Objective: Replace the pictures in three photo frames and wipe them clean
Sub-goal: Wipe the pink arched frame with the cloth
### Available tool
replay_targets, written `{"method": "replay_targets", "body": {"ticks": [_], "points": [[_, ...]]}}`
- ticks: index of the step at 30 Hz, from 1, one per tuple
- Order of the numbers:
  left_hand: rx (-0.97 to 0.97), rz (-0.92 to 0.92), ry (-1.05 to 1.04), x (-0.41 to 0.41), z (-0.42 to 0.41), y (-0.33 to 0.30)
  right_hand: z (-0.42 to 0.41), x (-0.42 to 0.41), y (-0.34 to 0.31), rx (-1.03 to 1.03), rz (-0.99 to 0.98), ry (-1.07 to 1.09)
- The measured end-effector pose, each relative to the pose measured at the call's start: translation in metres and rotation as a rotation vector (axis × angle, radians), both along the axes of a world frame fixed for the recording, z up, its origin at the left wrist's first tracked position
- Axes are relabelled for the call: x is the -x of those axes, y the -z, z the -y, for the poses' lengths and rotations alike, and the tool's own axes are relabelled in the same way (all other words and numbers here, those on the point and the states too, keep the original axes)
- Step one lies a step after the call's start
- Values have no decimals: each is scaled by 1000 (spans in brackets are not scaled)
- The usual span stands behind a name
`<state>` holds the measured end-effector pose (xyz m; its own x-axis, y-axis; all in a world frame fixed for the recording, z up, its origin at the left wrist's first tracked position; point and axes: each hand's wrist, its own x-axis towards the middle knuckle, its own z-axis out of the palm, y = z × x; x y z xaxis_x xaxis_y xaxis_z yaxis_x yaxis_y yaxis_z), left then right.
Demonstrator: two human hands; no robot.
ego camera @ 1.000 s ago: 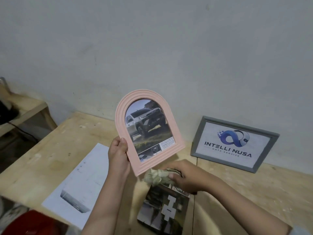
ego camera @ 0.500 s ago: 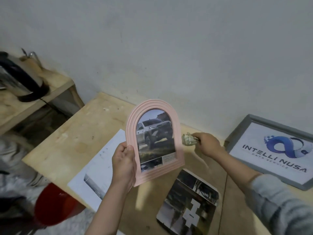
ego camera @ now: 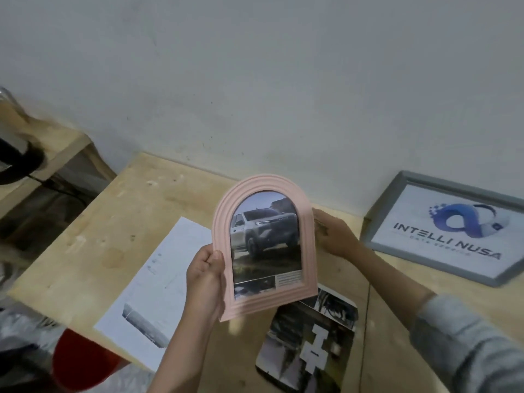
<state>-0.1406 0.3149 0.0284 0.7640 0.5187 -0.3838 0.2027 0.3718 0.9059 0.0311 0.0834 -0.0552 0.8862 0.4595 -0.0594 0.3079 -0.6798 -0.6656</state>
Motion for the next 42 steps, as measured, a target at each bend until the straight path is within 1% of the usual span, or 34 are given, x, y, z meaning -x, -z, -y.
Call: {"method": "replay_targets", "body": {"ticks": [2,5,6,7,8,11,13,15,17,19,20,21,23,25,28,32,37,42], "points": [[4,-4,36,-6,9,5,5,22,-26,-229,-84,203],[36,10,91,-16,33,8,26,52,-52,-520,-345,428],[36,14,109,-19,42,8,35,61,-58,-597,-421,474],[34,20,132,-23,52,7,45,70,-63,-643,-455,516],[30,22,163,-26,67,5,59,80,-66,-663,-443,561],[-17,22,241,-28,107,0,97,100,-69,-624,-355,716],[-96,28,321,-23,141,-7,132,111,-70,-620,-331,805],[-202,32,407,-16,175,-13,168,124,-75,-620,-303,864],[-354,26,505,-8,223,-18,216,141,-82,-595,-208,903],[-484,9,539,-4,255,-13,246,152,-85,-523,-122,899],[-528,3,557,-1,272,-11,263,159,-84,-506,-89,896],[-574,18,599,2,308,-13,298,171,-84,-503,-58,906],[-655,2,603,-2,331,-11,320,177,-82,-444,-28,859],[-739,11,624,-7,374,-10,360,187,-84,-391,42,854],[-788,-11,635,-17,430,-10,409,193,-87,-326,120,859],[-834,-1,691,-33,483,-12,457,189,-92,-267,156,892],[-830,5,712,-67,526,-21,490,165,-104,-302,199,939],[-812,17,741,-92,553,-20,509,139,-97,-333,219,1011]]}}
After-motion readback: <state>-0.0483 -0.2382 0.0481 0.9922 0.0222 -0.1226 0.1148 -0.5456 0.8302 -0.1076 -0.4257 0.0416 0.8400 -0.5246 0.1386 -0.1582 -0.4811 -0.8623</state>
